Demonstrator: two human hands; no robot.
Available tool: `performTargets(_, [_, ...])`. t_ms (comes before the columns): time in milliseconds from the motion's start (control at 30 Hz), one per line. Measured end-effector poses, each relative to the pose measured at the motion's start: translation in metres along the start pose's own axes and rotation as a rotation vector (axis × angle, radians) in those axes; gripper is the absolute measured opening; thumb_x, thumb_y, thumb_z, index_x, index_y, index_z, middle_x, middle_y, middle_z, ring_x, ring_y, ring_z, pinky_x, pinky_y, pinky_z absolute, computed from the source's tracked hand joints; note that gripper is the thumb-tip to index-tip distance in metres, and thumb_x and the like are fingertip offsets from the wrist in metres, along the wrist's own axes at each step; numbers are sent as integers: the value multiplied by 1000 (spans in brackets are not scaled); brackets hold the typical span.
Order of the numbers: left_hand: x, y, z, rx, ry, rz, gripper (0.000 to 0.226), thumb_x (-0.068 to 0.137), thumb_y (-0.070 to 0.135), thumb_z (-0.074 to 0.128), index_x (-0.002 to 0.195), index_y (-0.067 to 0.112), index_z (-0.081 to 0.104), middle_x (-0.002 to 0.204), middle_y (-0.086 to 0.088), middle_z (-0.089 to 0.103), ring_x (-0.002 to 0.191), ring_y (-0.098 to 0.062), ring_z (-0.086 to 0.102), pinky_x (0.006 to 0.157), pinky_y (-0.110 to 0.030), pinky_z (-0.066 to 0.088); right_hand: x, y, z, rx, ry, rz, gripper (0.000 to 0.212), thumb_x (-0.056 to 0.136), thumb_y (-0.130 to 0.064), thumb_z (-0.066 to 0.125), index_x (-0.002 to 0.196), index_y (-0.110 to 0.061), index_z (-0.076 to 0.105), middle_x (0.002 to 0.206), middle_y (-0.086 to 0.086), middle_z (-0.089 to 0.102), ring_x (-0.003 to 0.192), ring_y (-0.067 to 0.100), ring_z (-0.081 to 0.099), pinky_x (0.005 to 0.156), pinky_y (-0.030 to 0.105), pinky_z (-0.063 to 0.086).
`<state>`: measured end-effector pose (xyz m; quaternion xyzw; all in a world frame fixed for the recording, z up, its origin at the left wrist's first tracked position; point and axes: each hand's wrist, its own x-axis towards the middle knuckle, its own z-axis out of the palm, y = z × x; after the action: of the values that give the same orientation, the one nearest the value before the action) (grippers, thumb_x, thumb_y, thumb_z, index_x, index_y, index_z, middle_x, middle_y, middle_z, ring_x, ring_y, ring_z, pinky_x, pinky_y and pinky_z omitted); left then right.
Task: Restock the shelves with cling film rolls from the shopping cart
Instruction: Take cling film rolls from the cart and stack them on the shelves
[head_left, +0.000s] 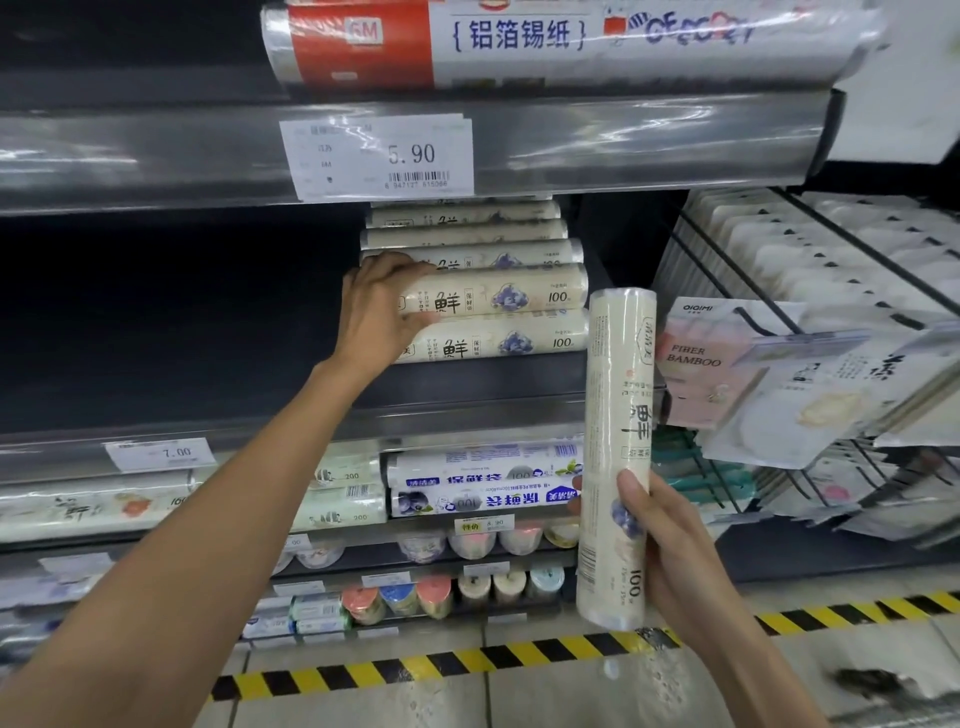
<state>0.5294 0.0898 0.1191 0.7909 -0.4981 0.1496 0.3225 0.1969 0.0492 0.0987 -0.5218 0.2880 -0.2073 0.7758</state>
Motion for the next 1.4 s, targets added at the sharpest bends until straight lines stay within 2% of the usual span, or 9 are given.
performTargets(233, [-1, 6, -5, 48, -47, 5, 54, 75, 22, 76, 126, 17, 58, 127, -8, 55, 121, -26, 46, 101, -38, 26, -1, -1, -4, -48, 9, -18, 77, 49, -66, 80, 109, -19, 67, 99, 12, 71, 84, 22, 69, 65, 27, 55])
performTargets(333, [-15, 8, -14, 70, -27, 47, 53, 85, 26, 66, 133, 12, 50, 136, -8, 51, 126, -25, 44, 110, -42, 21, -2, -2, -6, -72, 4, -10, 56, 47, -68, 79, 83, -27, 71, 94, 10, 72, 82, 20, 69, 63, 26, 55])
performTargets(433, [-53, 3, -29, 92, 130, 29, 41, 93, 26, 52, 128, 5, 51, 131, -12, 54, 120, -27, 48, 107, -44, 32, -2, -5, -8, -75, -1, -15, 42, 44, -69, 79, 64, -34, 68, 94, 6, 73, 83, 17, 70, 64, 25, 54])
performTargets(633, [-109, -37, -28, 336, 154, -57, 40, 98, 26, 35, 114, -3, 58, 118, -20, 61, 106, -35, 57, 96, -47, 42, 8, -8, -14, -157, -10, -43, 83, 40, -55, 88, 111, -19, 63, 102, 8, 72, 93, 20, 69, 64, 24, 55])
performTargets(767, [-104, -56, -19, 441, 204, 34, 39, 97, 21, 34, 94, -2, 65, 97, -18, 68, 83, -35, 64, 74, -41, 50, 25, -23, -7, -274, -31, -47, 55, 57, -27, 83, 108, -19, 62, 95, 2, 74, 90, 18, 70, 64, 24, 56])
performTargets(900, [-107, -61, -16, 480, 274, 119, 42, 97, 18, 33, 74, 4, 66, 71, -11, 67, 57, -28, 58, 44, -28, 38, 45, -43, 9, -355, -93, -100, 37, 64, -15, 71, 100, -24, 65, 90, -5, 74, 84, 12, 69, 70, 26, 58])
performTargets(1133, [-108, -70, -14, 432, 329, 270, 41, 95, 21, 37, 69, 6, 64, 67, -8, 66, 55, -24, 58, 42, -27, 39, 88, -102, 30, -725, -150, -300, 43, 64, -1, 80, 97, -25, 66, 87, -11, 73, 79, 0, 67, 70, 12, 52])
performTargets(1233, [-110, -73, -11, 419, 351, 281, 39, 94, 21, 39, 70, 5, 65, 69, -8, 67, 57, -24, 60, 44, -27, 42, 118, -133, 41, -984, -107, -452, 56, 60, -10, 86, 112, -19, 66, 101, -11, 70, 84, -3, 65, 82, 12, 50])
performTargets(1400, [-111, -74, -9, 415, 371, 279, 37, 92, 19, 41, 69, 4, 66, 69, -8, 68, 59, -24, 63, 45, -27, 45, 190, -169, 58, -1414, 65, -579, 75, 73, -37, 78, 139, -25, 45, 140, -1, 48, 129, 19, 43, 94, 20, 31])
